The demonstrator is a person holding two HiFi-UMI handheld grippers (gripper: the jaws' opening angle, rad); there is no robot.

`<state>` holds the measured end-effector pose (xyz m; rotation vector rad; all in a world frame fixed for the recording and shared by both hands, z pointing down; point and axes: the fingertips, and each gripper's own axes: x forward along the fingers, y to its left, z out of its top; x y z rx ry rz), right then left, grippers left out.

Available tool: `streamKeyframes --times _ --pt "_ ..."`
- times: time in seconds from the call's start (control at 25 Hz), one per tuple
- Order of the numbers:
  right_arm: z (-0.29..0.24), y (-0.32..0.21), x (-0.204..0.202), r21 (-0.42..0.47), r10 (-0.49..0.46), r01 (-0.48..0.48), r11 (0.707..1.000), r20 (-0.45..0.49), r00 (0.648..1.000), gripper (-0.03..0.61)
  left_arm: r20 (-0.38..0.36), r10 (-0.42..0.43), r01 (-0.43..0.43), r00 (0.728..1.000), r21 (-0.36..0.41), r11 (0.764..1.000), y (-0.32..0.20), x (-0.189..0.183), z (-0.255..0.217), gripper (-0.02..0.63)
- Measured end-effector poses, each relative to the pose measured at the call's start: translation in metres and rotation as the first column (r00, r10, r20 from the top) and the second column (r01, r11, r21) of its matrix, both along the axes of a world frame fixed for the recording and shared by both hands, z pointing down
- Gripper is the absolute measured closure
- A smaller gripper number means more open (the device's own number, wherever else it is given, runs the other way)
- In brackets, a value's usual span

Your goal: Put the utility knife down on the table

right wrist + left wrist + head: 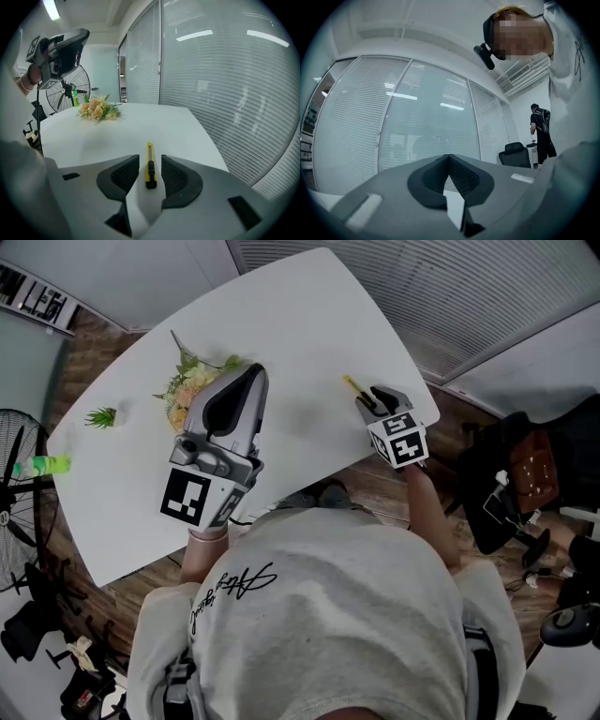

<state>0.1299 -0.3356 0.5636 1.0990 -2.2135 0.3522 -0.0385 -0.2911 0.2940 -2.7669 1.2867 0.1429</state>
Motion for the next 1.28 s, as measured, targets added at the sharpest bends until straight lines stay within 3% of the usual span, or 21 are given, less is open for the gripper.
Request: streamKeyframes --times 0.52,1.0,1.28 --pt "-0.102 0.000 0.006 0.226 0.028 -0.060 0.972 0.141 0.990 0.428 0.002 0.082 -0.082 0.997 0.019 0.996 -0.007 0.026 -0.005 0.621" --pt "-0.209 0.013 0.011 0.453 -0.016 -0.106 0.885 0.258 0.966 0.440 0.000 0.139 -0.139 0.990 0.035 0.990 -0.014 0.046 -0.013 0.621" --pt "-0.255 0.022 0.014 0.540 -0.054 -0.119 0.833 0.294 0.954 0.453 0.008 0.169 -0.169 0.986 0.040 0.985 -0.017 0.056 -0.018 0.621"
